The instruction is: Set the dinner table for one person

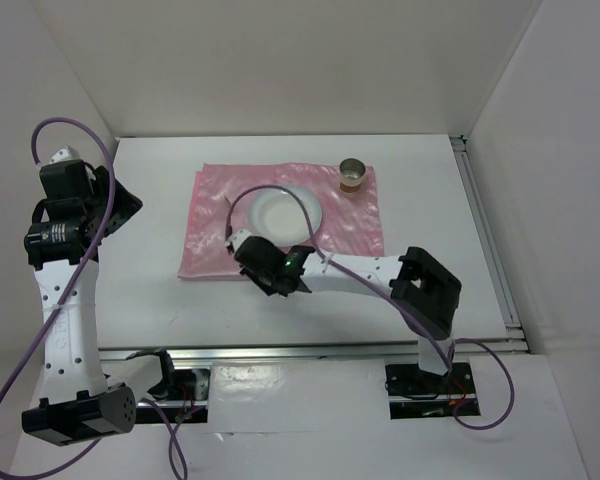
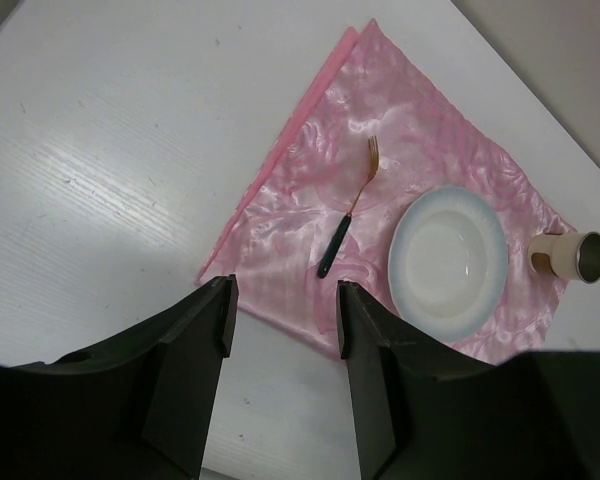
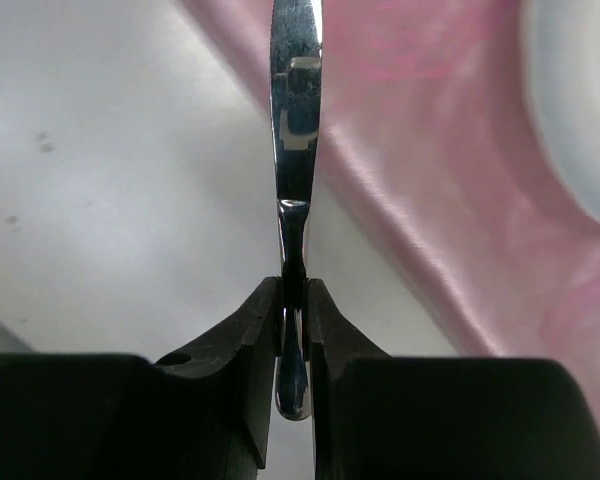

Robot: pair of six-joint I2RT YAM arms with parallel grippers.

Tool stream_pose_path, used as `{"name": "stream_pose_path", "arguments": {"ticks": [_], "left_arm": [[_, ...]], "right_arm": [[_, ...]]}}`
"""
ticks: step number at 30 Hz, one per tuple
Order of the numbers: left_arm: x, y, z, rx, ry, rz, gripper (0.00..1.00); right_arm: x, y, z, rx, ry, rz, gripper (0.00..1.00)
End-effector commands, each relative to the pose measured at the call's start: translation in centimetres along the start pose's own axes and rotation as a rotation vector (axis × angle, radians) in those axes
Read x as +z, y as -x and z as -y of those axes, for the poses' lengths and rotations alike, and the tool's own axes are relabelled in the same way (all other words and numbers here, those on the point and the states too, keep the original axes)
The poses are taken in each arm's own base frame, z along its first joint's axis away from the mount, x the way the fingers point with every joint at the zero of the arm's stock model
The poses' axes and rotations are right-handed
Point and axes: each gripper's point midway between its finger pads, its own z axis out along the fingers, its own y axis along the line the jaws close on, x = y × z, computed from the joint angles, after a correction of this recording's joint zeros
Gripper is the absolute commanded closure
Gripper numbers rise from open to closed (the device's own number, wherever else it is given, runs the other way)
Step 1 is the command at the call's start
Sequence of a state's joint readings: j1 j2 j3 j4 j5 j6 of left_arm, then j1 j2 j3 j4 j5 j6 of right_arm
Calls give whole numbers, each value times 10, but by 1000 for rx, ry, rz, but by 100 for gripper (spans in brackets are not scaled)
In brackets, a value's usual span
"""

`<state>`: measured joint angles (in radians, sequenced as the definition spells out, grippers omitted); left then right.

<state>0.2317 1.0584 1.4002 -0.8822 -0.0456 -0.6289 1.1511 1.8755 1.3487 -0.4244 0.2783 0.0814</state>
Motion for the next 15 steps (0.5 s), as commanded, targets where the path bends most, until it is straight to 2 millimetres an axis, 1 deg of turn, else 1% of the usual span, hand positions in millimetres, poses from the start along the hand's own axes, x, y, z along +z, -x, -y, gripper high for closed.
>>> {"name": "stream_pose_path", "arguments": {"ticks": [1, 2, 3, 4, 6, 7, 8, 9, 10, 12, 13, 14, 15], "left_arm": [[0, 8, 6, 15, -32, 31, 39], [0, 8, 6, 15, -32, 31, 39], [0, 8, 6, 15, -32, 31, 39], [0, 8, 6, 15, -32, 31, 39], [0, 8, 6, 15, -32, 31, 39], [0, 8, 6, 15, -32, 31, 39], [0, 8, 6, 15, -32, 31, 39], [1, 10, 7, 15, -37, 39, 39], [2, 6, 7, 15, -40, 27, 39], [2, 6, 7, 15, -40, 27, 39], [2, 6, 7, 15, -40, 27, 39], [4, 4, 5, 15, -35, 19, 39], [4, 4, 5, 15, -35, 19, 39]], "right_arm": [[-23, 21, 61, 163, -97, 72, 100], [-30, 27, 69, 197, -97, 94, 100], [-31, 23, 79, 211, -110, 90, 100], [-31, 17, 96, 240, -136, 81, 100], [-37, 18, 113, 310, -134, 91, 100], [-38, 11, 133, 359, -156, 76, 100], [-36, 5, 145, 393, -175, 65, 100], [-39, 3, 154, 426, -179, 63, 100], [-37, -7, 175, 505, -216, 53, 100], [-38, -18, 192, 589, -223, 28, 100], [-35, -30, 212, 682, -250, 6, 100], [-36, -33, 221, 726, -256, 7, 100], [-32, -43, 227, 765, -265, -19, 100]]}}
